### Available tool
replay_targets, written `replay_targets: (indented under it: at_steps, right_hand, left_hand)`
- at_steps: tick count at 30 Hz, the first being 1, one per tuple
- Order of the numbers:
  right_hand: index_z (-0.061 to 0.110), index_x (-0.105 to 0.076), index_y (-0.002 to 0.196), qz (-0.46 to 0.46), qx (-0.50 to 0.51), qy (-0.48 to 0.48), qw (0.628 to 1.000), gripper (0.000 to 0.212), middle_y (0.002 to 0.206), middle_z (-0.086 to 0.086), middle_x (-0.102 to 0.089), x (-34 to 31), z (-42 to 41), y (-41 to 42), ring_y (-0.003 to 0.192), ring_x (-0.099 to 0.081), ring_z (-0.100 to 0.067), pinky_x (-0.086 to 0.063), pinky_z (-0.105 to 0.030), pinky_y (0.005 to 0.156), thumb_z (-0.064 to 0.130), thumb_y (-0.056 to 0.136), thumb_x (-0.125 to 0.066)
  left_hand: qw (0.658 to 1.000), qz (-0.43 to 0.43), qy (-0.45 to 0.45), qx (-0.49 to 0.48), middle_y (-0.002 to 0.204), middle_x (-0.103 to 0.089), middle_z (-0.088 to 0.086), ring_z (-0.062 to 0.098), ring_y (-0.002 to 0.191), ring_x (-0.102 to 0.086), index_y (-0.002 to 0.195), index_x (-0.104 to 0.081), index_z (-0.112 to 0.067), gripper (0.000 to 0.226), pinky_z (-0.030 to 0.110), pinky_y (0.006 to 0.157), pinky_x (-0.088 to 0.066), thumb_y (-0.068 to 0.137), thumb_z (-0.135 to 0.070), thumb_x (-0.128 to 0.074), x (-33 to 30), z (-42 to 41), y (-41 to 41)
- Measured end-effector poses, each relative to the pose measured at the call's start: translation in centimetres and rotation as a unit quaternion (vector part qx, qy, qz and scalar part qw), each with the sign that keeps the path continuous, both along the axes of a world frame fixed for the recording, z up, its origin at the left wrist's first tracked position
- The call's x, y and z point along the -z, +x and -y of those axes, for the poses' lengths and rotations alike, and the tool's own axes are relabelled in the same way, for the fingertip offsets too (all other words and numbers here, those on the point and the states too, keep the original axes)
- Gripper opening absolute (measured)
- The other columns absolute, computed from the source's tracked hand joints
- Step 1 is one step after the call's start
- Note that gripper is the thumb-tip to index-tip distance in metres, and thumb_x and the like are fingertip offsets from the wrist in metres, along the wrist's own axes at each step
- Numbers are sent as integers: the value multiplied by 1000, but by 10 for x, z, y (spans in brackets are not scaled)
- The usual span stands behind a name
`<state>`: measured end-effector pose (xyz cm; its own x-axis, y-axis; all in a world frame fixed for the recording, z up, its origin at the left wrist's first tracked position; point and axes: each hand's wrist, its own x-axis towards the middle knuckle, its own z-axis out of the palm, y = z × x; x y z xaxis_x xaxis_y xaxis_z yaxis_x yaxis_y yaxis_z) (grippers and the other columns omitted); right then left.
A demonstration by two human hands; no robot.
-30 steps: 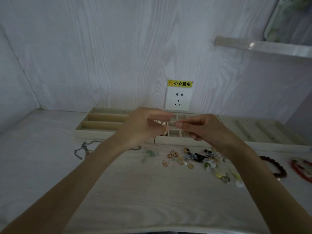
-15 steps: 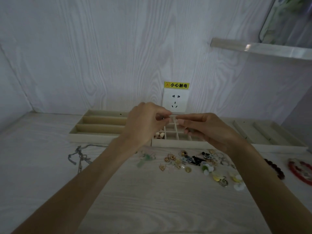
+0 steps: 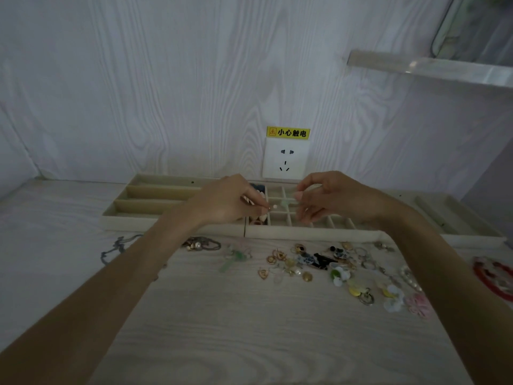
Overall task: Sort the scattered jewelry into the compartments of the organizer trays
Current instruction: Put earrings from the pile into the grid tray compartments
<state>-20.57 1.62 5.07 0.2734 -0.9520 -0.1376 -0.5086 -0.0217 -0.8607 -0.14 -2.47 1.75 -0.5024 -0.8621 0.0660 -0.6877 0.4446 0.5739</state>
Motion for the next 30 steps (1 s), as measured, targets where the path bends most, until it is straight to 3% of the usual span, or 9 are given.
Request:
replay_targets:
  at_steps: [5,8,11,14,19,22,24,27,30]
  right_hand:
    - [11,-53,106,-55,-2,-21,998,14,66,0,-60,0,1,2,55,-49,-7,-40,-19,57,20,96,-49]
    - [11,-53,105,-50,-9,-29,998,13,61,2,-56,-1,3,7,48,-48,0,-40,-12,53,20,97,-47]
    - [15,-53,106,-60,10,-48,997,13,59,3,-56,-1,11,9,48,-47,-1,-40,-13,54,22,97,-47]
    - [13,-55,108,-42,53,-61,996,16,63,2,-56,0,24,9,48,-46,-2,-39,-11,52,23,97,-49]
    - [8,-59,108,72,100,-45,991,20,71,-3,-64,9,45,2,54,-56,-3,-46,-11,53,21,94,-54]
    - [4,-61,110,133,106,4,985,26,82,-7,-69,14,53,-3,69,-66,-9,-52,-15,61,20,90,-59]
    - [3,-62,109,159,100,33,982,26,91,-11,-72,17,57,-5,80,-70,-14,-55,-17,68,18,88,-62]
    - [2,-63,109,154,94,60,982,26,100,-14,-71,21,62,-9,88,-70,-17,-57,-20,76,14,85,-64]
    - [-1,-64,108,113,92,70,987,29,101,-14,-71,25,67,-10,88,-70,-16,-57,-19,73,15,84,-66]
  left_hand:
    - [994,-30,86,57,119,-59,-15,-1,101,-58,129,-55,-24,60,13,88,-46,74,-24,-78,-12,-7,0]
    - [989,-77,96,84,107,-62,-21,-13,93,-58,123,-60,-26,45,3,81,-46,80,-30,-72,-14,-12,-12]
    - [988,-127,59,68,104,-71,-6,-2,89,-65,113,-69,-19,31,13,84,-50,83,-28,-69,-5,-4,-21]
    - [977,-194,87,22,94,-74,2,7,85,-69,106,-72,-12,25,15,76,-54,82,-20,-70,-4,15,-20]
    - [992,-86,56,75,101,-71,11,11,85,-62,101,-72,-28,18,21,81,-47,85,-29,-65,-21,51,-19]
    - [993,-33,57,95,104,-69,-4,-9,80,-58,110,-69,-24,24,6,78,-44,88,-27,-63,-27,69,-24]
    - [994,-34,55,90,99,-68,-11,-13,77,-58,114,-68,-17,27,4,77,-44,88,-22,-64,-27,79,-29]
    - [994,-62,68,61,95,-66,-13,-8,78,-58,113,-68,-13,29,12,79,-48,84,-17,-68,-22,89,-33]
    - [996,-59,58,36,95,-68,-7,-2,77,-60,110,-70,-13,28,17,77,-51,82,-14,-71,-15,94,-37]
